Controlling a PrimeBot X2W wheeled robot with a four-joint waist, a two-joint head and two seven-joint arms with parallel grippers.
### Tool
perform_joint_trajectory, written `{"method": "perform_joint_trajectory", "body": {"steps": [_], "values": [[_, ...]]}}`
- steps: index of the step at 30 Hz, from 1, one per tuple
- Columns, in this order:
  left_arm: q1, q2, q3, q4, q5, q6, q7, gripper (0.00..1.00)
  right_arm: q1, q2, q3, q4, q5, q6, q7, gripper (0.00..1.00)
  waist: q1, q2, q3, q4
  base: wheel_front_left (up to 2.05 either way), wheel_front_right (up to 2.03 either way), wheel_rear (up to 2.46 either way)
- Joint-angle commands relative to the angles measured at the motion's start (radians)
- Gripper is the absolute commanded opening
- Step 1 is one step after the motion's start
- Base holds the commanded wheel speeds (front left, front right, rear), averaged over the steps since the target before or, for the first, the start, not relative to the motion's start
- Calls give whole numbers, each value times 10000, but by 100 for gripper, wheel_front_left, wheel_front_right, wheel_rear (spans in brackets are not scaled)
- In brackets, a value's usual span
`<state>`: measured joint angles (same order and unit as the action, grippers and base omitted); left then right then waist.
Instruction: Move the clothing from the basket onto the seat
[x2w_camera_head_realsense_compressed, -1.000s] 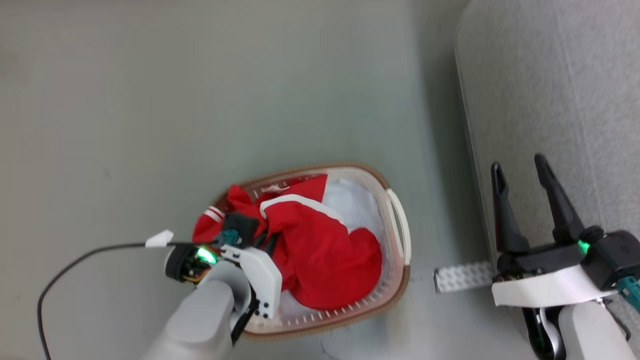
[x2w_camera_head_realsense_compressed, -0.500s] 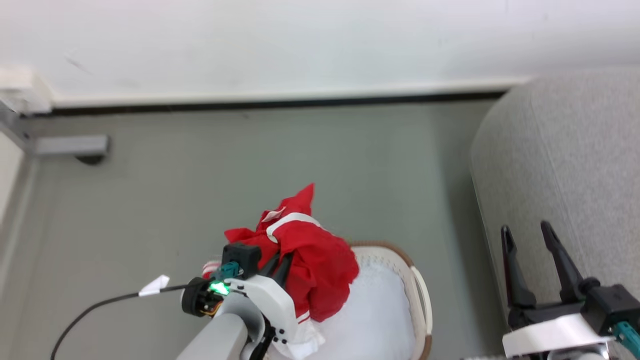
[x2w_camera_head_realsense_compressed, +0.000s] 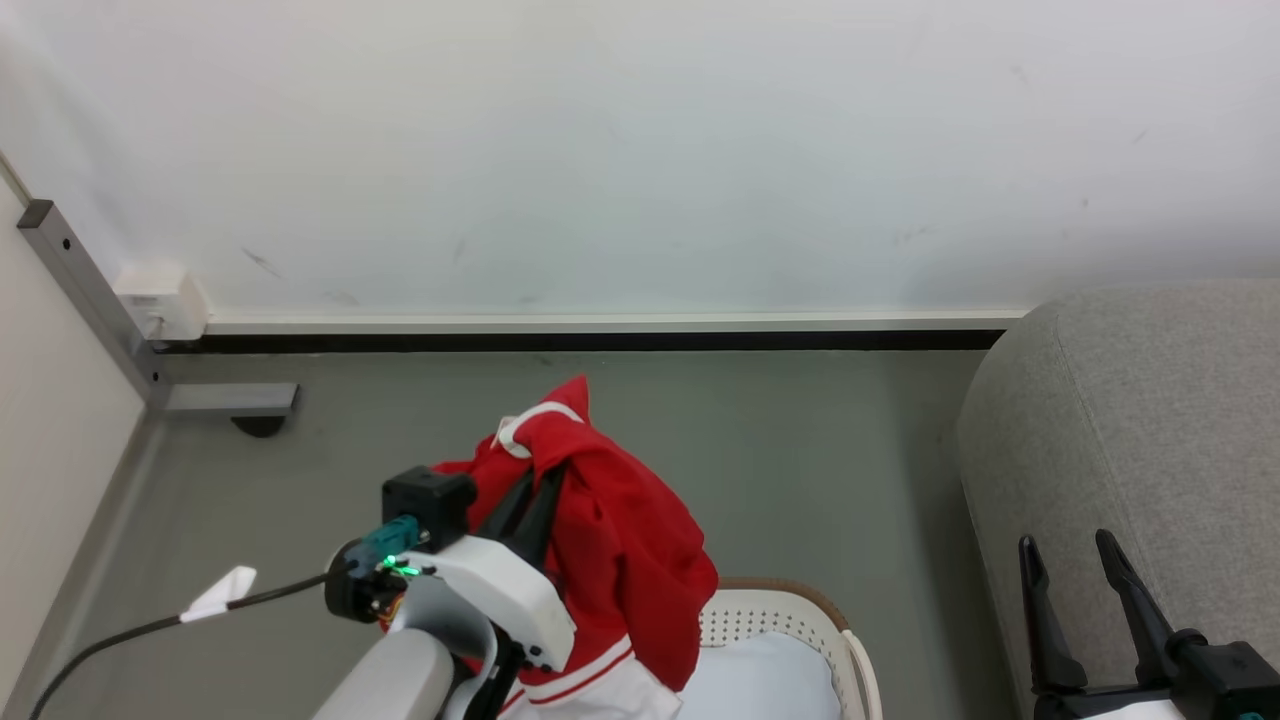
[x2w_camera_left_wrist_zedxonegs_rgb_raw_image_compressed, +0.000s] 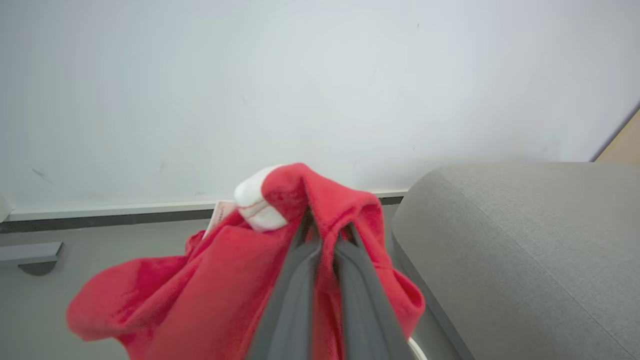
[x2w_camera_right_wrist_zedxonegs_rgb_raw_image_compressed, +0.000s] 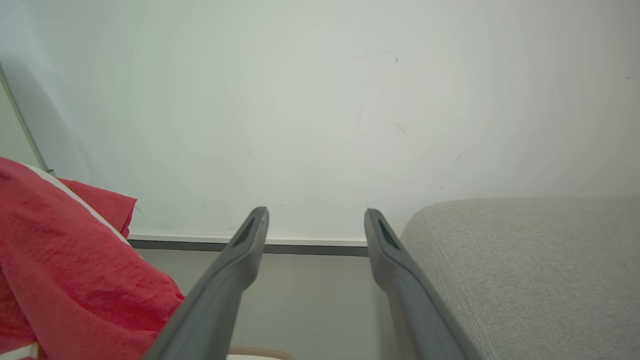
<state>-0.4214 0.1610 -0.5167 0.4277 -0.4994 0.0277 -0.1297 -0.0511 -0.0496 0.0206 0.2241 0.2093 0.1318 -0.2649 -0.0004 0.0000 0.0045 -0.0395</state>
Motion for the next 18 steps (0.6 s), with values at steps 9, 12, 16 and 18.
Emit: {"method": "perform_joint_trajectory", "body": {"steps": [9, 12, 16, 18], "values": [[826, 917, 327, -3113, -170, 688, 1201, 0, 47, -18, 59, -15, -96, -21, 8, 100, 4, 0, -125, -116, 0, 0, 0], [966, 1073, 411, -3530, -210, 841, 1369, 0, -53, -16, 140, -56, -208, -21, 8, 100, 4, 0, -135, -195, 0, 0, 0], [1089, 1202, 432, -3889, -220, 939, 1509, 0, -124, -16, 296, -196, -478, -21, 8, 100, 4, 0, -152, -275, 0, 0, 0], [1121, 1220, 406, -4011, -228, 971, 1572, 0, -225, -74, 475, -296, -577, -21, 8, 100, 4, 0, -156, -305, 0, 0, 0]]}}
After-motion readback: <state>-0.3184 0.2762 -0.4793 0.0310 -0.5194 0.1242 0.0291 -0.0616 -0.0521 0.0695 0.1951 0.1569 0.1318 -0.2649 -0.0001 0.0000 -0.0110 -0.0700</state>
